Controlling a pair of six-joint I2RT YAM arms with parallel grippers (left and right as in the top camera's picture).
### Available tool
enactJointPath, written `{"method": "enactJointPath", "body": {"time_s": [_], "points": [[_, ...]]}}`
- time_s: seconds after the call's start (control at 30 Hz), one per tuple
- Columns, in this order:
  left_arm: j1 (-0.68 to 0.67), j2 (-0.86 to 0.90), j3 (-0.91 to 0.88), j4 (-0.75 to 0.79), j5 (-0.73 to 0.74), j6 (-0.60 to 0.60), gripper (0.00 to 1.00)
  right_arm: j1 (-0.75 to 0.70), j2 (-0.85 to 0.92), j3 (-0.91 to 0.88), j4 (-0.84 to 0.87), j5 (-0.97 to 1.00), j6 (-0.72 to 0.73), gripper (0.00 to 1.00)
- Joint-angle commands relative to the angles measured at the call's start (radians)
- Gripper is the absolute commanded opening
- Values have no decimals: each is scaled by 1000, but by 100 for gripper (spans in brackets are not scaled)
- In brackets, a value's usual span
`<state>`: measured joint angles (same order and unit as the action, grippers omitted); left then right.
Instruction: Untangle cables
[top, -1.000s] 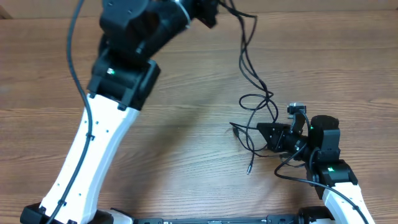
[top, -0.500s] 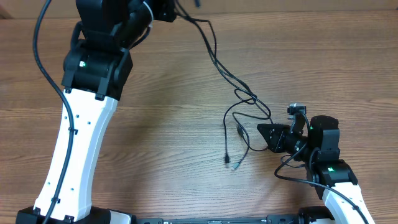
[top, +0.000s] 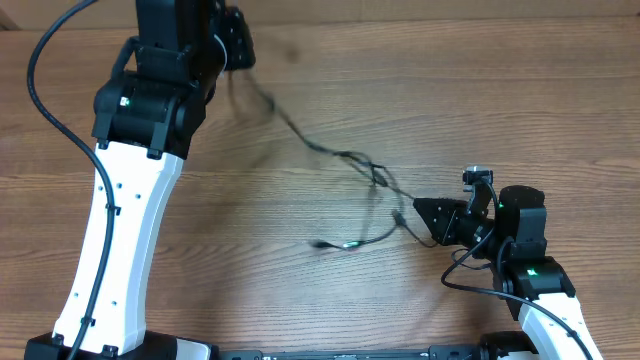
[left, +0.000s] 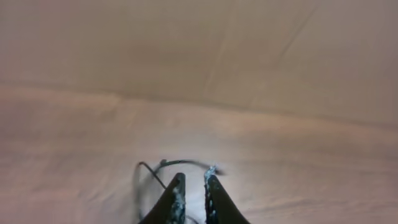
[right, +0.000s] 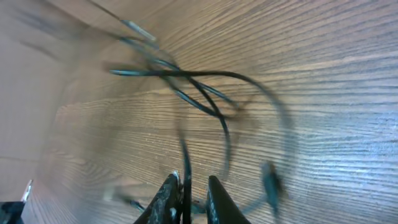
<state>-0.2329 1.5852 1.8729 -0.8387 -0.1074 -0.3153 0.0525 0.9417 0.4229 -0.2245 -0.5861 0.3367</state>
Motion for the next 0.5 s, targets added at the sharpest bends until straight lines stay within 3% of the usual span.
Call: {"method": "enactJointPath", "body": {"time_s": [0.0, 0.13, 0.17, 0.27, 0.33, 0.47], "points": [[5, -3, 14, -51, -71, 5, 11, -1, -18, 13, 2, 9, -6, 13], [5, -3, 14, -122, -76, 5, 14, -1, -58, 26, -14, 9, -6, 15], [5, -3, 14, -138, -76, 5, 24, -1, -72, 31, -22, 9, -8, 19], [5, -3, 14, -192, -76, 1, 64, -1, -112, 50, -62, 9, -37, 33], [5, -3, 14, -239, -76, 1, 99, -1, -142, 76, -102, 10, -62, 40], [5, -3, 14, -308, -70, 1, 100, -1, -169, 105, -108, 7, -77, 56]]}}
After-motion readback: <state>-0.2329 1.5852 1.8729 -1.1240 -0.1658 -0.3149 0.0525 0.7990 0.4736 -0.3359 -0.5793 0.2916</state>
